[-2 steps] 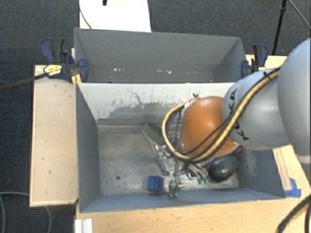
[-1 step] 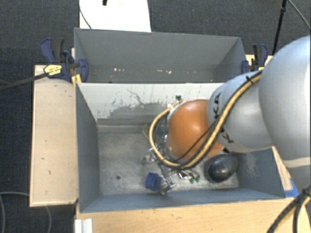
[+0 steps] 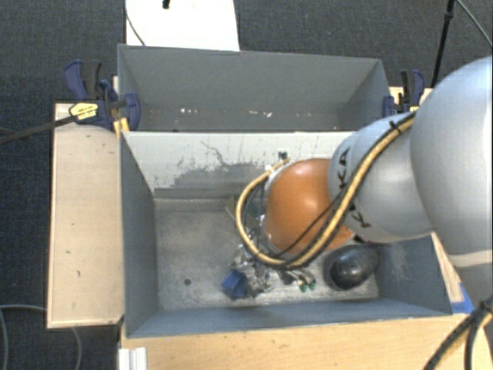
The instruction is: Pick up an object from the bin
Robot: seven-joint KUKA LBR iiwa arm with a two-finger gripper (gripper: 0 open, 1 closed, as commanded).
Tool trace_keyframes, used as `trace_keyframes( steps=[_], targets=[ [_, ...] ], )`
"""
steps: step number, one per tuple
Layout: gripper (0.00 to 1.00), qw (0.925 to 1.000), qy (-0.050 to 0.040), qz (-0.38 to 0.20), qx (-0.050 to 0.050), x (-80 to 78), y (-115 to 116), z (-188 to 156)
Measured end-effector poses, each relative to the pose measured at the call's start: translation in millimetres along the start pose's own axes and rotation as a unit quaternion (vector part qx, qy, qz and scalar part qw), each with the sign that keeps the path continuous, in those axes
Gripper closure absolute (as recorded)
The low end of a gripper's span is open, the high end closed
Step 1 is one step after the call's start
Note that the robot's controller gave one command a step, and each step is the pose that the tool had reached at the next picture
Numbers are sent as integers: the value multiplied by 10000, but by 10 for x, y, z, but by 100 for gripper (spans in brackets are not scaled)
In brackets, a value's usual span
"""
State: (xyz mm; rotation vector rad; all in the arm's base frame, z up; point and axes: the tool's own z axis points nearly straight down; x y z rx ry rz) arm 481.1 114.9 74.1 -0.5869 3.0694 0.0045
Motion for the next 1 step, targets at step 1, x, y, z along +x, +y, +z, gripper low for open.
trace_keyframes(
  steps=[1],
  targets=[
    [100, 9864, 31, -1643, -7, -399, 236, -1437]
  ],
)
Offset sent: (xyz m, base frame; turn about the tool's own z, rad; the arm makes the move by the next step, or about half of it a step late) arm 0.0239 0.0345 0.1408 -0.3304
